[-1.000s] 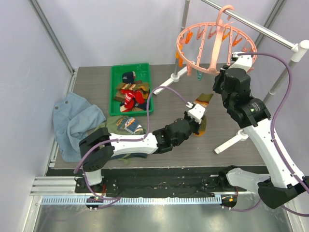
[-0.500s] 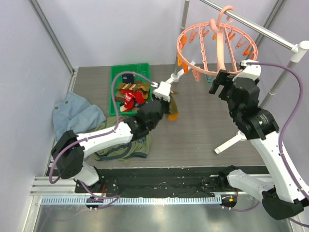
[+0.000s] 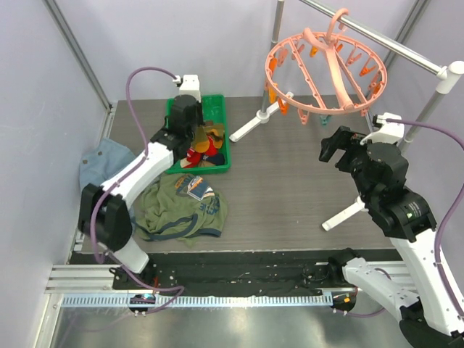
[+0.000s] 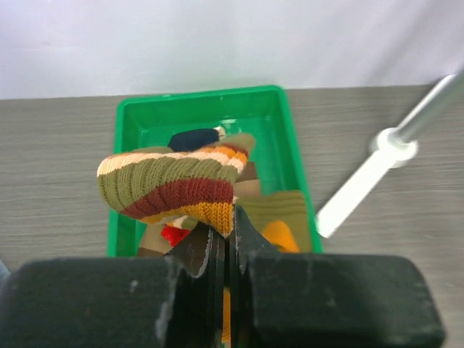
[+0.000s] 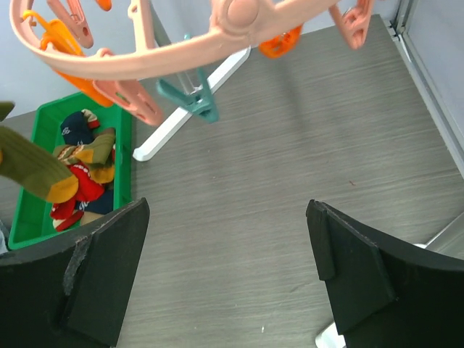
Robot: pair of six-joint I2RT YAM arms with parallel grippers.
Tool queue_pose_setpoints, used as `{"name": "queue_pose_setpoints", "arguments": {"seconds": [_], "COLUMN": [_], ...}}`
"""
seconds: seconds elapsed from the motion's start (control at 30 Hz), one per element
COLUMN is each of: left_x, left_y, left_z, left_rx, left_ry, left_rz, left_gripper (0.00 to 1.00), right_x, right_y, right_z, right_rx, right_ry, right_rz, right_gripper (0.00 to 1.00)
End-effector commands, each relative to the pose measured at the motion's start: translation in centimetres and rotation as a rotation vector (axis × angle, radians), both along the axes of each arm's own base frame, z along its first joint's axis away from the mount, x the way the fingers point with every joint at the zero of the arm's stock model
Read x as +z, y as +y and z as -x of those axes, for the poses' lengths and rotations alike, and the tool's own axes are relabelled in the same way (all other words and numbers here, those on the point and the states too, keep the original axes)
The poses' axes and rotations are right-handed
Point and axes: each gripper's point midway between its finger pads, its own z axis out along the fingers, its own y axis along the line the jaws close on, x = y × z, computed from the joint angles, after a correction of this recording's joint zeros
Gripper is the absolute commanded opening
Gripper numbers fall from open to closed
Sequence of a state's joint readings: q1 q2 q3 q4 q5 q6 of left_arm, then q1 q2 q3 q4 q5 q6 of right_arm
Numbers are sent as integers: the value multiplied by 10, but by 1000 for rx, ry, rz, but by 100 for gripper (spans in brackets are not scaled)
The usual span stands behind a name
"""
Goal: Remove the socks clipped to the hanger
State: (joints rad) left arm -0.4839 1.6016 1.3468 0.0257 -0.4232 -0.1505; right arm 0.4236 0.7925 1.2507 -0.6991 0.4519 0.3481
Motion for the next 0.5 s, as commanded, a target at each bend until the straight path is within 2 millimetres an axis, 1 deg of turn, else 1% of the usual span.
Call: {"name": "queue_pose_setpoints", "arguments": {"seconds": [0.0,0.03,0.07,0.1,0.13,0.17,0.2,0.23,0.3,0.37,0.4,0.43,0.47], "left_x": [-65,-70,-82,-101,-111,-117,-135,-137,-148,-141,-135,-121,-113], "left_y": [10,13,14,16,17,16,15,12,11,7,5,4,4], "left_z": [-33,-40,-45,-52,-56,-57,-60,-62,-59,-57,-55,-50,-47], "left_rx": [-21,-17,-16,-20,-21,-27,-33,-39,-46,-66,-74,-90,-96], "left_ry": [179,202,230,272,290,304,342,352,405,411,403,382,371], "left_rz": [7,24,40,60,64,66,62,72,73,92,101,116,123], "left_gripper": [0,0,0,1,3,5,9,11,16,22,34,41,53], "right_x": [-1,1,0,0,0,-2,-2,-4,-11,-16,-16,-19,-19], "right_y": [3,4,4,5,6,9,11,15,25,26,23,22,20], "right_z": [9,11,11,11,11,11,10,10,9,8,6,5,6], "right_rx": [30,35,36,40,42,55,63,77,127,138,124,118,112], "right_ry": [-13,-19,-18,-16,-17,-8,-6,0,19,27,32,41,46], "right_rz": [-32,-39,-40,-43,-57,-63,-71,-80,-88,-63,-48,-34,-24], "right_gripper": [100,100,100,100,100,100,100,100,100,100,100,100,100]}}
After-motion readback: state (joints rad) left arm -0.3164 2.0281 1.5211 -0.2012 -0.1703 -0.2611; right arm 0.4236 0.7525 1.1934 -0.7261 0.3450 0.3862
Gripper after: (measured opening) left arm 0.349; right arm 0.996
